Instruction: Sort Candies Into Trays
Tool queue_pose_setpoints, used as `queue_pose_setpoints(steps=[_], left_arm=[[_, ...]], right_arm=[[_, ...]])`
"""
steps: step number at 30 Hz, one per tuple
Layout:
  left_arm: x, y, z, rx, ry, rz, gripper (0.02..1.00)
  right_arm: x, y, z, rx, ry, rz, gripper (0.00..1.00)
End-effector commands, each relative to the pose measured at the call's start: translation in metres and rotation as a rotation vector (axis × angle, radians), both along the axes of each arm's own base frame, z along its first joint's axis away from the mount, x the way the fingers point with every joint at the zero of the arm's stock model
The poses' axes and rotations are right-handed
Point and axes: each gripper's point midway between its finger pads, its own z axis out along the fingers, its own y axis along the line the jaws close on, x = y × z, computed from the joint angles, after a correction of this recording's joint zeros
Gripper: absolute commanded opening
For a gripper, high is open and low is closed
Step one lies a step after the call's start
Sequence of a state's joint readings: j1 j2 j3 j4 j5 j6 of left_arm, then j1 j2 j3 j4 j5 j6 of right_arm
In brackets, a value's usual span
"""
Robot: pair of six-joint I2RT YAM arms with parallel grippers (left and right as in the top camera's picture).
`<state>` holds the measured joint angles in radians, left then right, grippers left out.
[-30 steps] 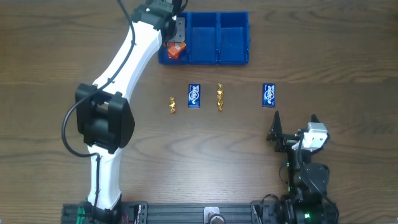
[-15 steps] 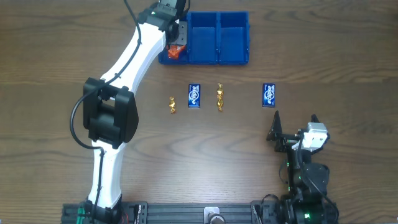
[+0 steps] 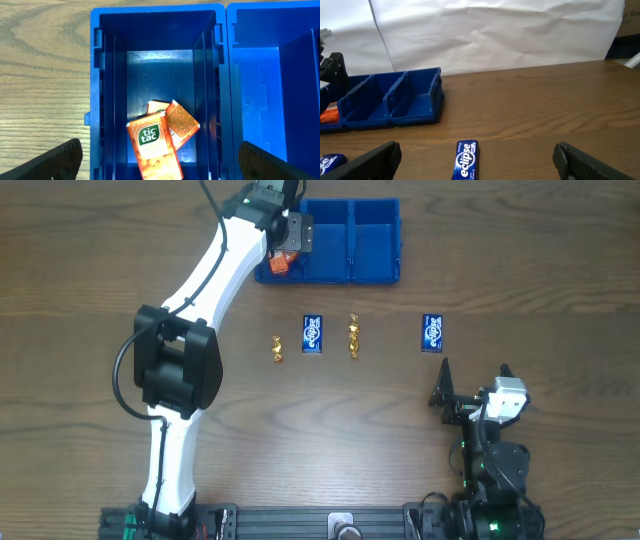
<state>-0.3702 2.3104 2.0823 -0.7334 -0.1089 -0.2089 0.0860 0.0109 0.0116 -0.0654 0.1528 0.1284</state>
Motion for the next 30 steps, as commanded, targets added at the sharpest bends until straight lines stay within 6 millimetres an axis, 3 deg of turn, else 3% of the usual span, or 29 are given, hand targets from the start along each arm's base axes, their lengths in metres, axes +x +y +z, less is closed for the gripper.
queue_pose_setpoints(steps=[1, 7, 11, 15, 20, 24, 30], left_arm=[[-0.001, 0.001, 0.036, -0.017, -0.054, -0.001, 0.998], [-0.030, 0.037, 0.151, 0.060, -0.229, 0.063, 0.996], [-0.070, 0.078, 0.227, 0.104, -0.326, 0.122, 0.996], [-0.114, 0.122, 0.280, 0.108, -0.416, 0.190, 0.996], [-0.159, 0.150, 0.299, 0.027, -0.545, 0.190, 0.996], [-0.204, 0.164, 0.282, -0.004, -0.642, 0.196, 0.996], [-0.255, 0.175, 0.256, -0.041, -0.743, 0.201, 0.996]], right_arm=[[0.000, -0.002, -0.001, -0.007, 0.000, -0.006, 0.998], [0.000, -0.002, -0.001, -0.007, 0.000, -0.006, 0.998], [0.000, -0.002, -0.001, -0.006, 0.000, -0.006, 0.996], [0.000, -0.002, -0.001, -0.007, 0.000, -0.006, 0.998], [0.000, -0.002, -0.001, -0.006, 0.000, -0.006, 0.998], [0.000, -0.002, -0.001, -0.007, 0.000, -0.006, 0.998], [0.000, -0.002, -0.001, -0.007, 0.000, -0.006, 0.998]])
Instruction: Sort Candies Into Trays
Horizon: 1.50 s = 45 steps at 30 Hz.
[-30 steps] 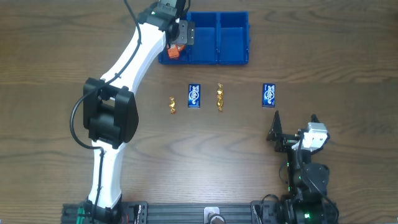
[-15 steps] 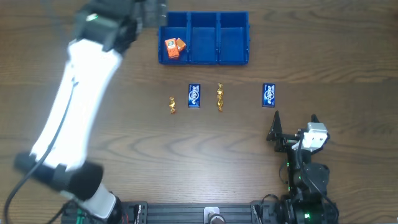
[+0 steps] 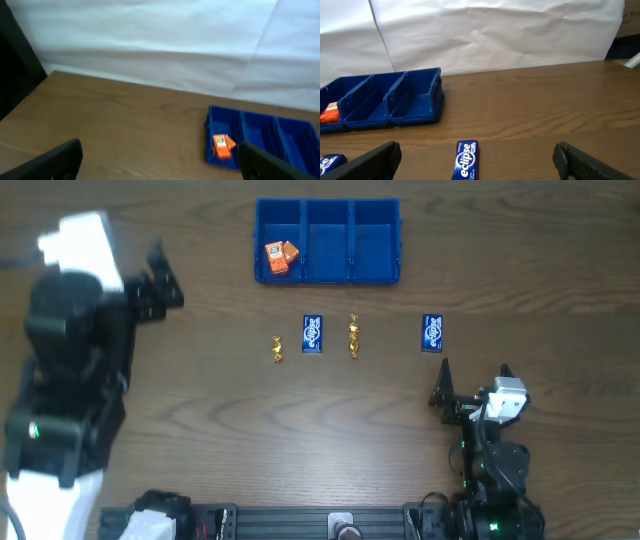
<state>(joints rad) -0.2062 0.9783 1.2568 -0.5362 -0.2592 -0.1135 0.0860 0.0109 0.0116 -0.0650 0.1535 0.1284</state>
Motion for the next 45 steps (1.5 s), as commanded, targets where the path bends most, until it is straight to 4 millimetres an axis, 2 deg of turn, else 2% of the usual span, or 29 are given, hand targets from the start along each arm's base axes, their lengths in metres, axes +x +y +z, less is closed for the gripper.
queue_pose_setpoints(steps=[1, 5, 8, 12, 16, 19, 24, 26, 32, 33, 35, 38, 45], left_arm=[[-0.039, 0.007, -0.024, -0.010, -0.058, -0.024, 0.996], [-0.078, 0.013, -0.042, -0.057, -0.132, -0.042, 0.996], [-0.097, 0.022, -0.059, -0.058, -0.170, -0.015, 0.996], [-0.115, 0.021, -0.090, -0.073, -0.210, -0.034, 0.996], [-0.123, 0.021, -0.119, -0.102, -0.264, -0.039, 0.996], [-0.116, 0.017, -0.136, -0.114, -0.236, -0.054, 0.996], [-0.108, 0.007, -0.147, -0.060, -0.239, -0.118, 0.996], [-0.104, 0.006, -0.157, -0.051, -0.224, -0.123, 0.996], [-0.093, 0.006, -0.203, -0.049, -0.147, -0.113, 0.993], [-0.091, 0.020, -0.219, -0.027, -0.117, -0.036, 0.996], [-0.090, 0.028, -0.235, -0.011, -0.087, 0.010, 0.996], [-0.086, 0.022, -0.246, -0.020, -0.088, -0.021, 0.996], [-0.080, 0.000, -0.243, 0.021, -0.126, -0.164, 0.996]], right_arm=[[0.000, -0.001, -0.001, -0.007, 0.000, -0.006, 0.998], [0.000, -0.001, -0.001, -0.006, 0.000, -0.006, 0.998], [0.000, -0.001, -0.001, -0.006, 0.000, -0.006, 0.998], [0.000, -0.001, -0.001, -0.007, 0.000, -0.006, 0.998], [0.000, -0.001, -0.001, -0.007, 0.000, -0.006, 0.998], [0.000, -0.001, -0.001, -0.007, 0.000, -0.006, 0.998], [0.000, -0.001, -0.001, -0.007, 0.000, -0.006, 0.998], [0.000, -0.001, -0.001, -0.007, 0.000, -0.006, 0.998], [0.000, -0.001, -0.001, -0.007, 0.000, -0.006, 0.996], [0.000, -0.001, -0.001, -0.007, 0.000, -0.006, 0.996], [0.000, -0.001, -0.001, -0.007, 0.000, -0.006, 0.998], [0.000, -0.001, -0.001, -0.007, 0.000, -0.006, 0.998], [0.000, -0.001, -0.001, -0.006, 0.000, -0.006, 0.998]])
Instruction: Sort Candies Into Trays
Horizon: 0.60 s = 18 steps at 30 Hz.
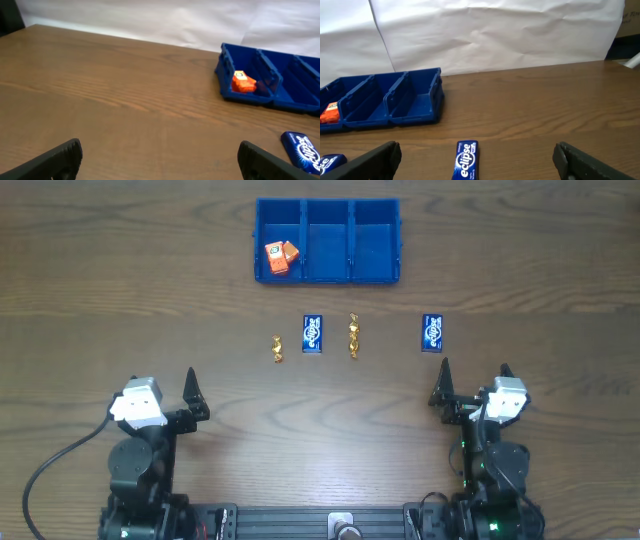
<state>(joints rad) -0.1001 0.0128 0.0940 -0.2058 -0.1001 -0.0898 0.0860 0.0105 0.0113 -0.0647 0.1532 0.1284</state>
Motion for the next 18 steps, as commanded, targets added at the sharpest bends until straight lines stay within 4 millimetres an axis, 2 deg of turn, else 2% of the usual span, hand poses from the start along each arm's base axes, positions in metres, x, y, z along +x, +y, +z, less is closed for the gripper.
queue_pose_setpoints(steps=[1, 3, 6, 18], left_arm=[[0.006, -0.024, -0.009, 0.088, -0.038, -0.154, 0.996], [0.006, -0.041, -0.004, 0.155, -0.082, -0.267, 0.996], [0.003, -0.055, -0.002, 0.233, -0.104, -0.362, 0.996], [0.003, -0.054, -0.006, 0.239, -0.091, -0.358, 0.996]], right_arm=[[0.000, -0.001, -0.001, -0.007, 0.000, -0.006, 0.998], [0.000, -0.001, -0.001, -0.006, 0.000, -0.006, 0.998], [0.000, -0.001, -0.001, -0.007, 0.000, -0.006, 0.998], [0.000, -0.001, -0.001, -0.007, 0.000, -0.006, 0.998]])
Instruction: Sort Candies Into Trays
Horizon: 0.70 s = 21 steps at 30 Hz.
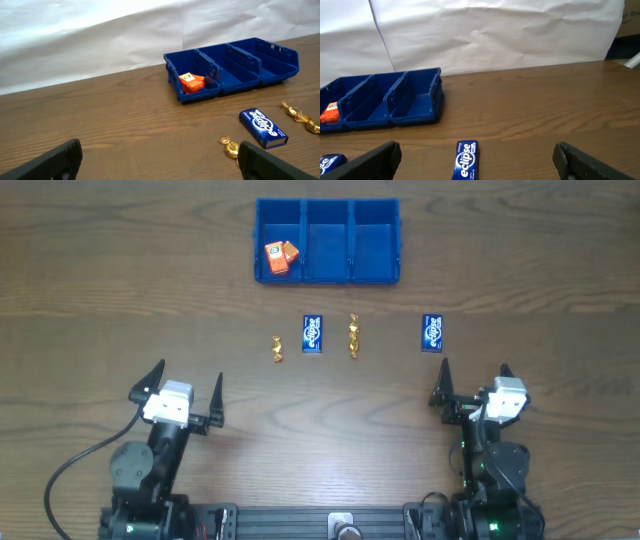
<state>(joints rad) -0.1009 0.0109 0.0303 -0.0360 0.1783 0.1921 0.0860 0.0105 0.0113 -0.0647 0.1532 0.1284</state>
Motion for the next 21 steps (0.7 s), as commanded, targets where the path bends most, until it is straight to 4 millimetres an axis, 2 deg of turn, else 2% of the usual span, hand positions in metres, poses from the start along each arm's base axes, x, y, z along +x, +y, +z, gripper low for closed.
queue_pose_setpoints(steps=[1, 10, 16, 21], left_arm=[[-0.001, -0.006, -0.016, 0.021, 0.036, -0.035, 0.998], [-0.001, -0.006, -0.016, 0.010, 0.038, -0.036, 0.996], [0.001, 0.005, -0.018, 0.019, 0.045, 0.028, 0.996], [0.001, 0.004, -0.018, 0.019, 0.046, 0.026, 0.996]], right_arm=[[0.000, -0.001, -0.001, -0.006, 0.000, -0.006, 0.998], [0.000, -0.001, -0.001, -0.006, 0.000, -0.006, 0.998], [0.000, -0.001, -0.001, -0.006, 0.000, -0.006, 0.998], [0.000, -0.001, -0.001, -0.006, 0.000, -0.006, 0.998]])
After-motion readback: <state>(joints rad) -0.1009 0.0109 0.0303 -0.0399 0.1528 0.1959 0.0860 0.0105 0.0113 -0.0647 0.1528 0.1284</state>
